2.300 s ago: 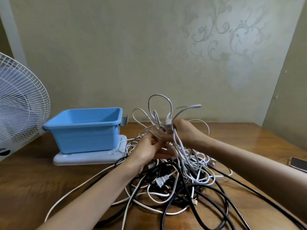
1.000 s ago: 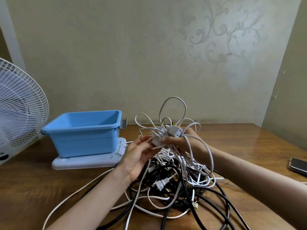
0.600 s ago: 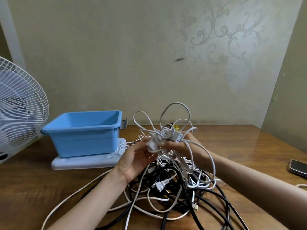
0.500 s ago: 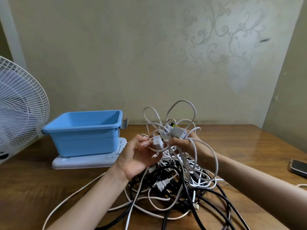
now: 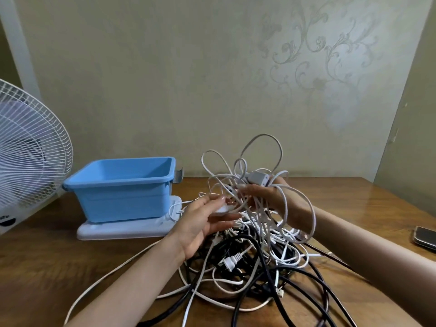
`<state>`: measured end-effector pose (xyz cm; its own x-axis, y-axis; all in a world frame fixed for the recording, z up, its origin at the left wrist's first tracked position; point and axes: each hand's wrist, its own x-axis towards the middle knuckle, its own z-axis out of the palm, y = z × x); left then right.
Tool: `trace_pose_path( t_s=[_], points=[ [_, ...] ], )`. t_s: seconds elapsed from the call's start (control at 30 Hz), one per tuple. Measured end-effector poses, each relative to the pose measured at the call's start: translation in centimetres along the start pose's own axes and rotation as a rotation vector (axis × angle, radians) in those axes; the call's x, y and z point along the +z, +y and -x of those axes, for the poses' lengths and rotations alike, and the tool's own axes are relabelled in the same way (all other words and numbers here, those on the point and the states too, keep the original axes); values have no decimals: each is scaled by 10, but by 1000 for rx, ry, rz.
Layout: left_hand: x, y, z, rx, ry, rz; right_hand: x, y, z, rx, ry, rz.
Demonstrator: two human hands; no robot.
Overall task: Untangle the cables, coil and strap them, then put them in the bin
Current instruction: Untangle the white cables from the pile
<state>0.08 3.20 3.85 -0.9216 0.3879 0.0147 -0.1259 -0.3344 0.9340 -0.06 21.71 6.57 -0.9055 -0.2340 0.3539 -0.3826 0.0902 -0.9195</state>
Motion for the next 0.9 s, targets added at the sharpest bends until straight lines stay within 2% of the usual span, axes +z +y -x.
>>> trace_pose_path(
  t_s=[0.13, 0.2, 0.27, 0.37, 0.43, 0.5, 0.57, 0.63, 0.73, 0.8, 0.9],
  points=[
    [-9, 4, 0, 141, 99, -192, -11, -7, -4, 3, 91, 53],
    [-16, 9, 1, 125, 98, -190, -20, -10, -6, 28, 149, 41],
    [-23, 16, 1, 32, 32, -77, -34, -12, -11, 88, 183, 9],
    [-29, 24, 5, -144, -192, 342, -52, -19, -19, 113, 31, -38],
    [-26, 27, 6, -142, -333, 516, -55, -24, -23, 90, -16, -20],
    [-17, 28, 4, -53, -362, 519, -54, -32, -28, 19, 58, 194],
    [-10, 27, 2, 63, -242, 360, -54, -40, -36, -53, 148, 370],
    [-8, 24, -1, 155, -149, 114, -55, -52, -42, -104, 201, 378],
    [-7, 16, -1, 245, -89, -241, -55, -76, -47, -167, 191, 328],
    [-5, 13, -2, 266, -110, -461, -53, -94, -48, -171, 141, 256],
    [-4, 9, -7, 210, -179, -956, -54, -109, -54, -138, 47, 115]
  ],
)
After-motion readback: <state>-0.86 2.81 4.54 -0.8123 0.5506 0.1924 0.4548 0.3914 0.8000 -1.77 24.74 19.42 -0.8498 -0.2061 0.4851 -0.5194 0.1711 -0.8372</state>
